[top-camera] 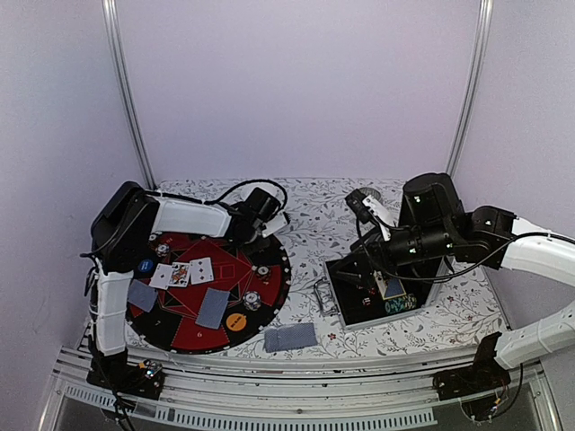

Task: Distribute texas hold em gaming equipment
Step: Place the all-in button in the dealer area, then adjust the all-in button at the dealer area.

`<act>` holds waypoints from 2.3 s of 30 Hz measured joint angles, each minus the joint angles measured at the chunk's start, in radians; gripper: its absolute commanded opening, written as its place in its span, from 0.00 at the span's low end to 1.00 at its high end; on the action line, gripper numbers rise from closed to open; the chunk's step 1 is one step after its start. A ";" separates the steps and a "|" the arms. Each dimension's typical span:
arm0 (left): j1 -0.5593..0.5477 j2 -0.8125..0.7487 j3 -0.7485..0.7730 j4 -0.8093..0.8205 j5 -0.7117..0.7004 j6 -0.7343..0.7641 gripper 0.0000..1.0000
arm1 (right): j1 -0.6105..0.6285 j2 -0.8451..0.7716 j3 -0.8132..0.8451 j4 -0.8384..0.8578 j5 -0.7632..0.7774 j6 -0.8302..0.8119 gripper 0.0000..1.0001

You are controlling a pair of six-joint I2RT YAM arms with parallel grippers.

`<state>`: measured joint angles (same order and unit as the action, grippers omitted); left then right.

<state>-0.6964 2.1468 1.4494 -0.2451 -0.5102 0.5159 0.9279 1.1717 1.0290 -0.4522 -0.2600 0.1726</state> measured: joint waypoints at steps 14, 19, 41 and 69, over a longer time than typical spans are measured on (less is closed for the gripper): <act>0.008 0.045 0.098 -0.113 0.163 -0.021 0.65 | 0.000 -0.023 -0.008 0.012 0.003 0.023 0.99; 0.008 -0.051 0.075 -0.209 0.264 -0.078 0.67 | 0.000 -0.021 -0.008 0.013 0.003 0.023 0.99; -0.173 -0.635 -0.246 -0.221 0.503 -0.299 0.83 | 0.000 -0.043 -0.019 0.037 0.018 0.042 0.99; 0.140 0.183 0.352 -0.335 0.517 -0.526 0.86 | -0.002 -0.024 -0.043 0.061 0.015 0.056 0.99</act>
<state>-0.5560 2.3302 1.8019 -0.5797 0.0067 -0.0097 0.9260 1.1477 0.9859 -0.3908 -0.2447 0.2283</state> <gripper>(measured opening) 0.929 0.989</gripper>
